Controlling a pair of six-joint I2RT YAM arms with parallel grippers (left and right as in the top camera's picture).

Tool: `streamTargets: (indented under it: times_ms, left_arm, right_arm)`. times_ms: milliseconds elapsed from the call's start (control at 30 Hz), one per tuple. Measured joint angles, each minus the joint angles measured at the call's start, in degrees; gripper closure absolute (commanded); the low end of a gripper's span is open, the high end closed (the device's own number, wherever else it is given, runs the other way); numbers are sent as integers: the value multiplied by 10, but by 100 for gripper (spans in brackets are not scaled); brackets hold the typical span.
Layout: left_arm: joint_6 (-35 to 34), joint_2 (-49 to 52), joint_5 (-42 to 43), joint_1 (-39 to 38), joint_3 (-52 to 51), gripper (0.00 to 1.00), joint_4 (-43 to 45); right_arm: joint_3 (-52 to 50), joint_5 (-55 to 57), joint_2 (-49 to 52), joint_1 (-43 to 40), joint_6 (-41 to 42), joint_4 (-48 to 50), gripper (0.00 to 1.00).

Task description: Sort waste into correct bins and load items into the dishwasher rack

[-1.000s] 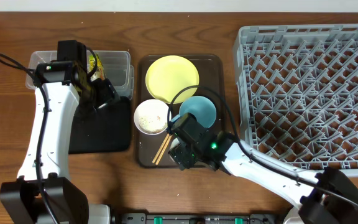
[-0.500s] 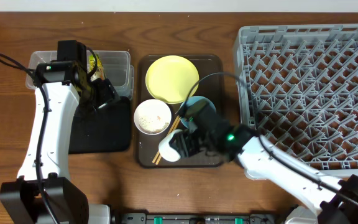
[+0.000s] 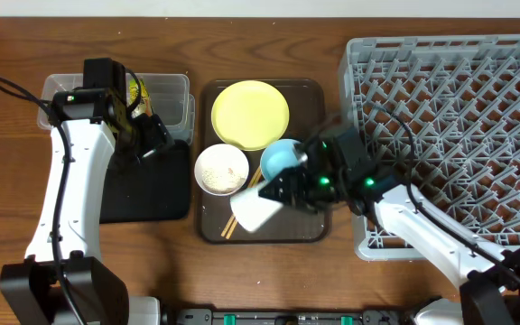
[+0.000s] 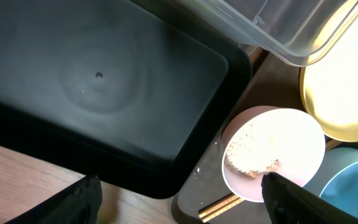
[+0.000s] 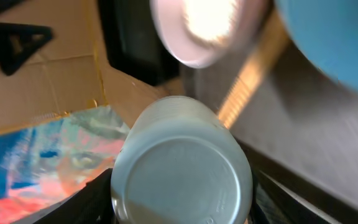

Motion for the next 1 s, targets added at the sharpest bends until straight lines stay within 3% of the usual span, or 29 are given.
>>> streamTargets:
  times_ms: [167, 300, 433, 1000]
  left_arm:
    - [0, 0, 0, 0, 0, 15, 0]
    - [0, 0, 0, 0, 0, 15, 0]
    - [0, 0, 0, 0, 0, 15, 0]
    - [0, 0, 0, 0, 0, 15, 0]
  right_arm:
    - [-59, -5, 0, -14, 27, 0, 60]
    - [-67, -4, 0, -23, 25, 23, 39]
    - [-67, -6, 0, -24, 10, 65, 28]
    - [-67, 2, -1, -23, -23, 70, 30]
